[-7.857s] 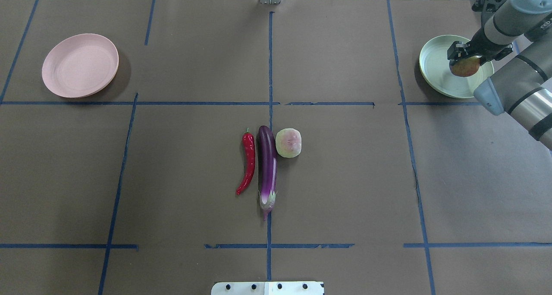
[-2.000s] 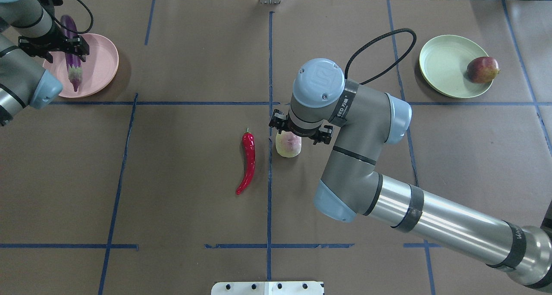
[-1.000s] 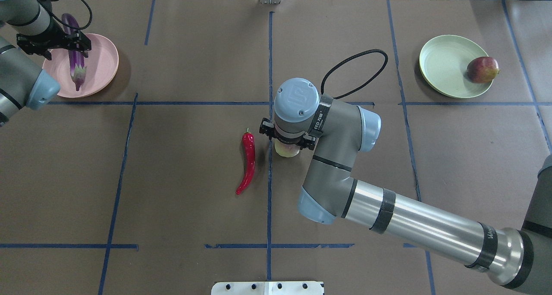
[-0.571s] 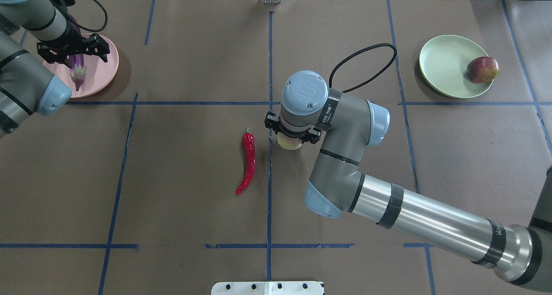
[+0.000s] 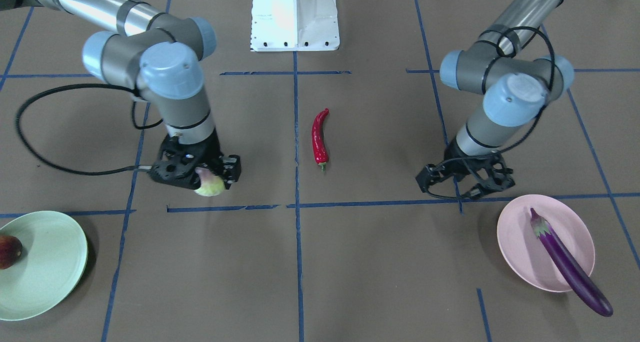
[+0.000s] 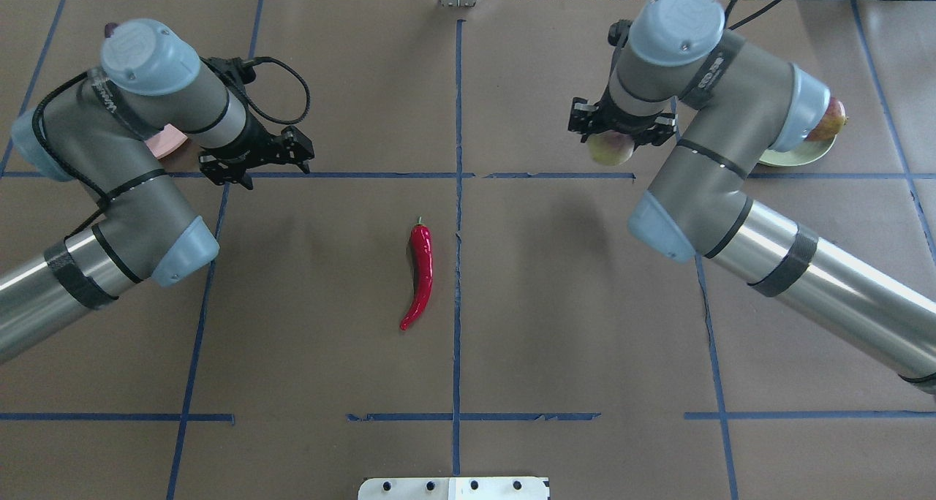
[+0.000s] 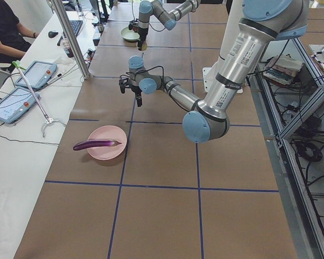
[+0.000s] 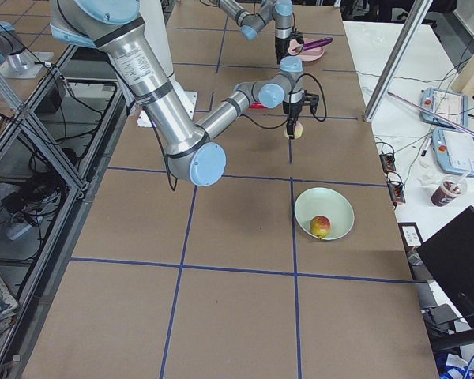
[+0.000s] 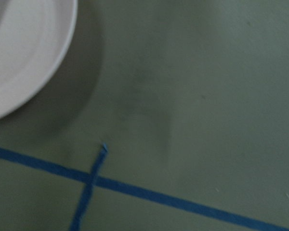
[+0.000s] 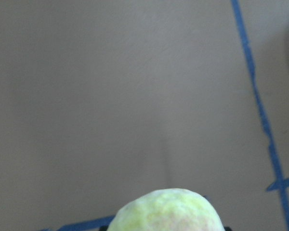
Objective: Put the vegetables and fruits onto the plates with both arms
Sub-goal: 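Carry the peach to the green plate while the left gripper grasps the chili, then lower the chili onto the pink plate while the right gripper releases the peach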
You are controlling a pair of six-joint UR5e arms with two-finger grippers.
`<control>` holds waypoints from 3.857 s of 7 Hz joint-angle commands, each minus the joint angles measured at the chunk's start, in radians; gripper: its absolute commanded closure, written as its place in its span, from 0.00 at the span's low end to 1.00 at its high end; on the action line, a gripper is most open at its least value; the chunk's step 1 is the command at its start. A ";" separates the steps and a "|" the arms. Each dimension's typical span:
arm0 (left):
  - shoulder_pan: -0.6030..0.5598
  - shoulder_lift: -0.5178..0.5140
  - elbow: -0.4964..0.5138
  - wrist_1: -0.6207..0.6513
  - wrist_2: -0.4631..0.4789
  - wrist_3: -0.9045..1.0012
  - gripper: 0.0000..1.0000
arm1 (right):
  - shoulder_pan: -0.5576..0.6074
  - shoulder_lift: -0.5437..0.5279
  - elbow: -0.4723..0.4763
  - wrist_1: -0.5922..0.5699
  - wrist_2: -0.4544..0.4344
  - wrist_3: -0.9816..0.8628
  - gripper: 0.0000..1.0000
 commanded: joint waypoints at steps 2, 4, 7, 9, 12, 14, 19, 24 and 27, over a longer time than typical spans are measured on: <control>0.224 -0.128 -0.026 0.004 0.160 -0.168 0.00 | 0.203 -0.027 -0.248 0.083 0.046 -0.321 1.00; 0.277 -0.217 -0.003 0.103 0.204 -0.172 0.00 | 0.227 -0.021 -0.436 0.264 0.043 -0.323 1.00; 0.303 -0.265 0.078 0.120 0.211 -0.165 0.00 | 0.221 -0.027 -0.484 0.270 0.039 -0.326 0.88; 0.303 -0.282 0.112 0.120 0.263 -0.115 0.00 | 0.222 -0.031 -0.476 0.274 0.040 -0.356 0.00; 0.303 -0.280 0.137 0.120 0.285 -0.089 0.26 | 0.228 -0.031 -0.424 0.271 0.065 -0.392 0.00; 0.303 -0.274 0.142 0.120 0.293 -0.087 0.85 | 0.231 -0.033 -0.396 0.271 0.143 -0.384 0.00; 0.016 -0.114 0.008 0.107 0.279 0.028 1.00 | 0.233 -0.131 -0.241 0.266 0.227 -0.380 0.00; -0.258 -0.067 0.317 0.038 0.210 0.041 0.97 | 0.224 -0.231 -0.097 0.272 0.280 -0.311 0.00; -0.270 -0.075 0.465 -0.115 0.210 0.048 0.76 | 0.215 -0.237 -0.074 0.272 0.280 -0.297 0.00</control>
